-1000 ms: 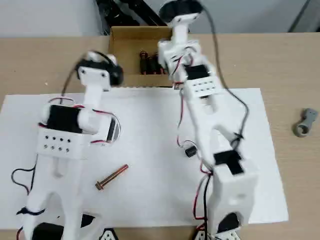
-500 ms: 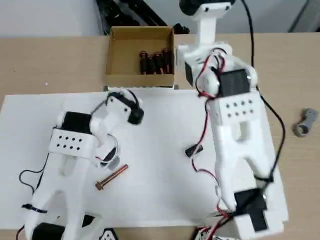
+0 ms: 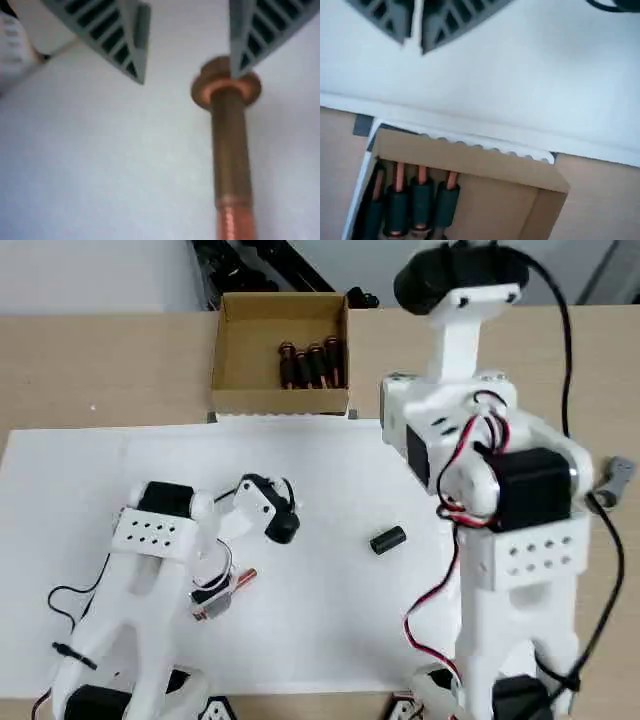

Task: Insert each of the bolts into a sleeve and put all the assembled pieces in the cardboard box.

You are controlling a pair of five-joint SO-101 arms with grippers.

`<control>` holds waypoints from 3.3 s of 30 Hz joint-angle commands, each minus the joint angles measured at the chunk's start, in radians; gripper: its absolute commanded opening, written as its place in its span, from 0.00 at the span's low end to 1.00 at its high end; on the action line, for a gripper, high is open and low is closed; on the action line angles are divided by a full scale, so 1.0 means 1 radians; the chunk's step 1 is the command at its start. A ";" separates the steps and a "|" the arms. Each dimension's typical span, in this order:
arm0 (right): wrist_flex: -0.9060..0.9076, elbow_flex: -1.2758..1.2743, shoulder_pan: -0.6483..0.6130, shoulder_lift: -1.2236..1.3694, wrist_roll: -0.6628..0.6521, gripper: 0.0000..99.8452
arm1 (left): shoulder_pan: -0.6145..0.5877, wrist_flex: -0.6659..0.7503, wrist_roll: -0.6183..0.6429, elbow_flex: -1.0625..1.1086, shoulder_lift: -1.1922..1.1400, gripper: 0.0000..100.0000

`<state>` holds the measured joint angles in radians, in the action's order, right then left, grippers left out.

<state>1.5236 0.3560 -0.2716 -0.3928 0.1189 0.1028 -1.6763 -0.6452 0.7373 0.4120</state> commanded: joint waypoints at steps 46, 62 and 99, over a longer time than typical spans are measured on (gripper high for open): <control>-0.311 -0.861 0.002 -0.792 0.002 0.00 | -0.144 0.408 -0.063 0.027 -0.496 0.04; -0.308 -0.887 0.007 -0.839 0.003 0.00 | -0.133 0.279 -0.153 -0.073 -0.245 0.01; -0.466 -1.074 0.044 -0.839 0.000 0.00 | -0.147 0.219 -0.870 -0.403 -0.247 0.01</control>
<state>1.1109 -0.7012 -0.2608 -1.2244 0.1189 -0.0368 -1.4891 -1.4707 0.4304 0.2432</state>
